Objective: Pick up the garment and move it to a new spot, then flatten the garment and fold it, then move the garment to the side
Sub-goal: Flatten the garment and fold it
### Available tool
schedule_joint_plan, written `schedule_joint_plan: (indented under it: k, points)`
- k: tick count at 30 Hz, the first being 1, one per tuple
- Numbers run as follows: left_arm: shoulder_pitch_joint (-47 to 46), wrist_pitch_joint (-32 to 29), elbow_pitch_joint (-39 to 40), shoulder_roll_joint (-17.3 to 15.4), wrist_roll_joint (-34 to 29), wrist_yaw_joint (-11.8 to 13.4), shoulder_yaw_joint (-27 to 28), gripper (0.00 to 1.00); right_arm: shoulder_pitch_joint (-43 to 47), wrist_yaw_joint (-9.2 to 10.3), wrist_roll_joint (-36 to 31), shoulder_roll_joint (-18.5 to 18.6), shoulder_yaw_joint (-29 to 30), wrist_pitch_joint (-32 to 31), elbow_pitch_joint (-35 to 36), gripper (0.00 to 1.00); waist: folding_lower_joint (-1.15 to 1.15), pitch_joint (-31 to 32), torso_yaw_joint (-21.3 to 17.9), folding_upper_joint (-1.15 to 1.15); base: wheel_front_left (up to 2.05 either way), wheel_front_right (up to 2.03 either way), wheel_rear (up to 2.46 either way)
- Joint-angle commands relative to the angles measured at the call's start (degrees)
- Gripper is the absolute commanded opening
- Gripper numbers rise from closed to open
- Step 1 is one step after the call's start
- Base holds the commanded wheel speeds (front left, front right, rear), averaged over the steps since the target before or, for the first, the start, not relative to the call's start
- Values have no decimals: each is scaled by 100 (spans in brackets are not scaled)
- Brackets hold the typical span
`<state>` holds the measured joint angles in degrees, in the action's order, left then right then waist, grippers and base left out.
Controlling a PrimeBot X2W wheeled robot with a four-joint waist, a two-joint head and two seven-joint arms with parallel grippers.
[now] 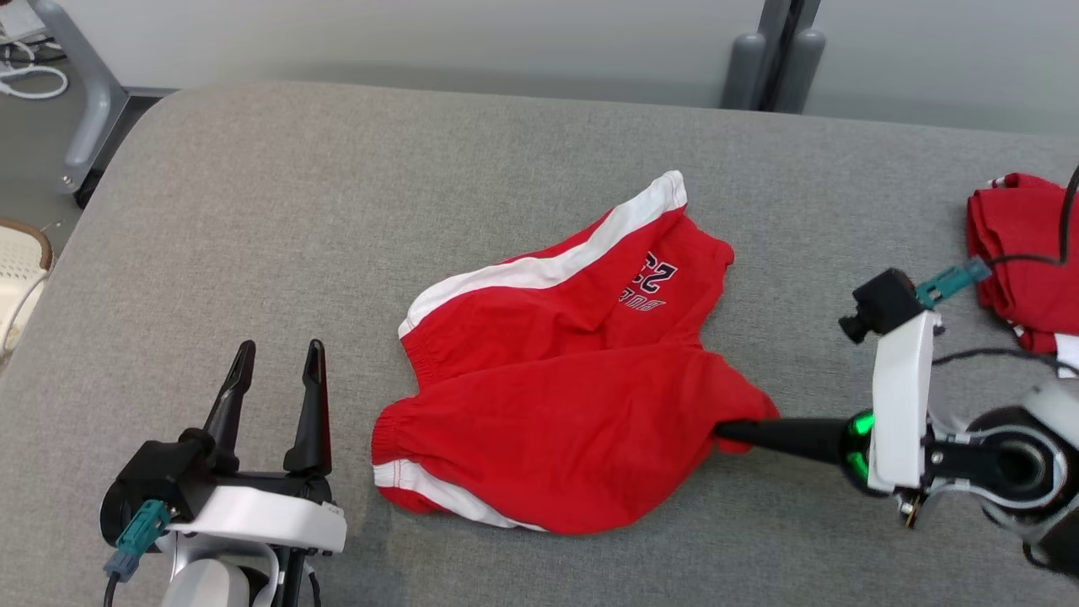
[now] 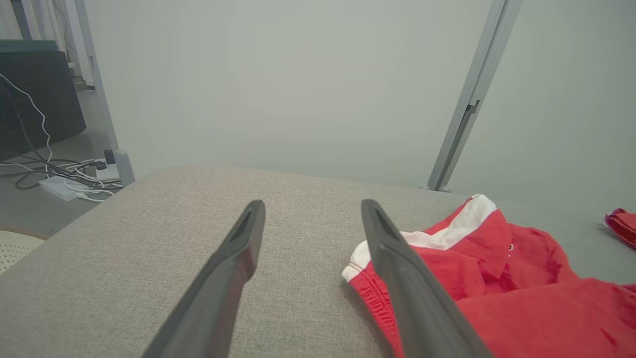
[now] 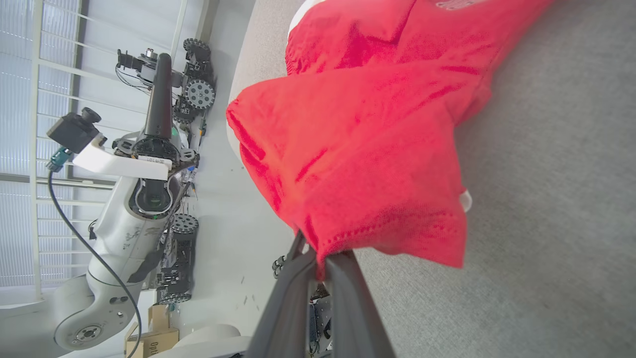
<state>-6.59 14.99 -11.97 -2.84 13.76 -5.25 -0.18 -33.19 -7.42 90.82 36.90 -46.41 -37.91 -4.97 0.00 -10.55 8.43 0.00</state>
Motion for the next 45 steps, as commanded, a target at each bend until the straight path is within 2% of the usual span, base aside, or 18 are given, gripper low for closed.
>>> schedule_joint_plan:
  k: [1,5,8,9,11,21,22,24,25,26,29,39,42,45]
  points:
    - [-161,15,-16,-19,63,-8,-48,100,-320,-14,258,-25,88,-326,-239,0,0,-209,124,0,0,0,0]
    - [-280,15,-29,-18,142,21,-180,100,-789,-14,519,-142,123,-736,-777,0,0,-405,249,0,0,0,0]
    - [-387,15,-34,-19,200,60,-303,100,-1285,-14,629,-299,111,-1004,-1417,0,0,-565,386,0,0,0,0]
    - [-448,15,-37,-15,248,73,-379,100,-1580,-14,693,-426,89,-1133,-1861,0,0,-651,468,0,0,0,0]
    - [-487,15,-29,-16,264,82,-408,100,-1721,-13,744,-496,83,-1183,-2063,0,0,-696,506,0,0,0,0]
    - [-640,15,-56,-16,360,123,-587,100,-2927,-14,626,-1211,-172,-1267,-4295,0,0,-917,745,0,0,0,0]
    - [-653,15,-53,-17,357,129,-584,100,-3016,-14,578,-1272,-189,-1216,-4453,5,0,-919,752,0,0,0,0]
    - [-662,15,-59,-14,341,130,-583,100,-3137,-14,493,-1383,-238,-1106,-4704,46,0,-909,752,0,0,0,0]
    - [-660,15,-69,-15,328,132,-572,100,-3170,-14,456,-1435,-258,-1047,-4790,100,0,-891,744,0,0,0,0]
    - [-652,15,-82,-16,308,131,-562,100,-3186,-14,442,-1483,-260,-1002,-4844,100,0,-860,730,0,0,0,0]
    - [-606,15,-108,-16,263,129,-533,100,-3122,-14,492,-1555,-216,-982,-4788,100,0,-746,654,0,0,0,0]
    - [-339,15,-197,-38,-11,28,-259,100,-2359,-14,582,-1235,-43,-748,-3835,100,0,-98,183,0,0,0,0]
    - [-282,15,-201,-61,-78,0,-195,100,-2124,-14,429,-1036,100,-325,-3245,100,0,85,50,0,0,0,0]
    - [-181,15,-197,-67,-114,-16,-146,100,-1801,-14,38,-767,240,510,-2538,100,0,216,-57,0,0,0,0]
